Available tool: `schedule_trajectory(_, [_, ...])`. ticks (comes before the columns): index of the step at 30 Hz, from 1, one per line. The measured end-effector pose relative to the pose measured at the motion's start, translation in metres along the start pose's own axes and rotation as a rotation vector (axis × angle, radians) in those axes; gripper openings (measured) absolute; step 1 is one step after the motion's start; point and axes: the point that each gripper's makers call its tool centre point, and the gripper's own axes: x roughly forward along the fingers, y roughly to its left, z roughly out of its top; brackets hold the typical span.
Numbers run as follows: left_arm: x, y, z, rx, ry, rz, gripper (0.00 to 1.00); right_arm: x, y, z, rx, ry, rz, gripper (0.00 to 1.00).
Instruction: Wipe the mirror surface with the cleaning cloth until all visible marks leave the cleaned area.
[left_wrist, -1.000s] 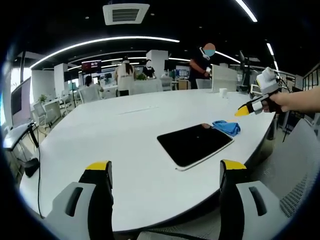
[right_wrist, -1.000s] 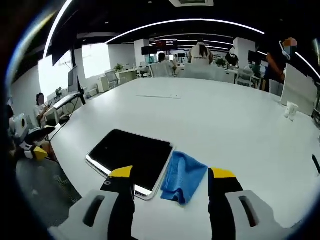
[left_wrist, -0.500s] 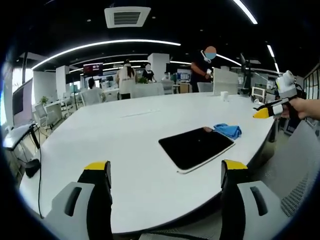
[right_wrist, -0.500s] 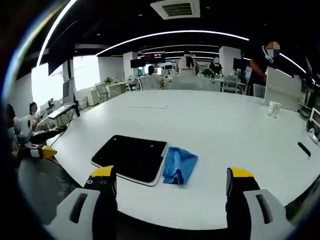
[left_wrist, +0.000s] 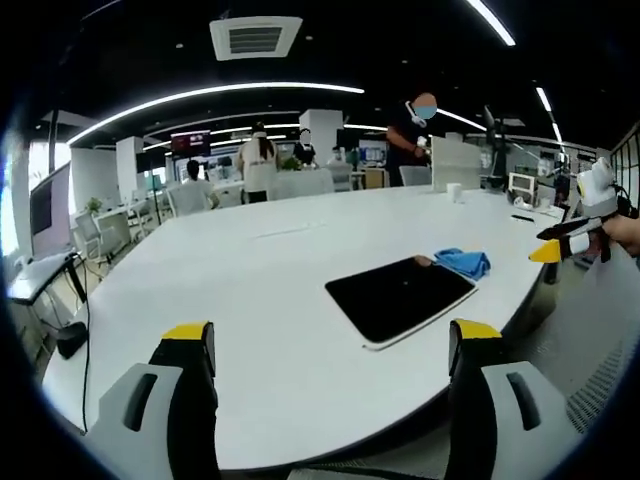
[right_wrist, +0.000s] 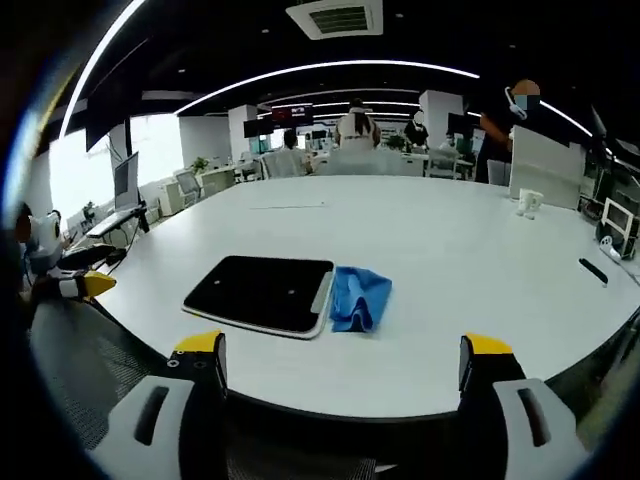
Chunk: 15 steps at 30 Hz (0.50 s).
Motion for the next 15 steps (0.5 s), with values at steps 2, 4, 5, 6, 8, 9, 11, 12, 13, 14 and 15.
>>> schedule_trajectory(2, [0.000, -0.001, -0.002, 0.002, 0.014, -0.004, 0.95, 0.002, -0.002, -0.007, 0.008, 0.024, 0.015, 0.96])
schedule_trajectory(4, [0.001, 0.000, -0.002, -0.002, 0.014, -0.002, 0.95, 0.003, -0.003, -0.009, -0.010, 0.032, 0.011, 0.96])
schedule_trajectory(5, [0.001, 0.000, -0.002, -0.002, 0.014, -0.002, 0.95, 0.004, -0.007, -0.007, -0.030, 0.032, -0.007, 0.97])
schedule_trajectory(6, [0.001, 0.000, -0.002, -0.003, 0.018, -0.004, 0.95, 0.004, -0.010, -0.005, -0.053, 0.026, -0.019, 0.97])
schedule_trajectory(8, [0.001, 0.000, -0.003, -0.002, 0.019, -0.005, 0.95, 0.004, -0.007, -0.004, -0.076, 0.013, -0.018, 0.98])
schedule_trajectory(9, [0.000, 0.000, -0.002, -0.005, 0.013, -0.004, 0.96, 0.003, -0.006, -0.005, -0.076, 0.015, -0.015, 0.97])
schedule_trajectory(11, [0.000, 0.001, 0.000, -0.004, 0.005, 0.004, 0.97, 0.004, -0.007, -0.008, -0.062, 0.021, -0.014, 0.98])
schedule_trajectory(12, [0.000, 0.001, -0.001, -0.005, 0.007, 0.006, 0.98, 0.004, -0.008, -0.008, -0.056, 0.023, -0.013, 0.98])
schedule_trajectory(13, [0.001, 0.001, -0.001, -0.007, 0.011, 0.005, 0.98, 0.005, -0.007, -0.009, -0.055, 0.025, -0.013, 0.98])
schedule_trajectory(14, [0.001, 0.000, -0.002, -0.012, 0.016, 0.001, 0.98, 0.005, -0.007, -0.011, -0.059, 0.036, -0.012, 0.98])
schedule_trajectory(15, [0.001, 0.001, -0.002, -0.012, 0.016, 0.003, 0.99, 0.005, -0.006, -0.012, -0.071, 0.040, -0.012, 0.98])
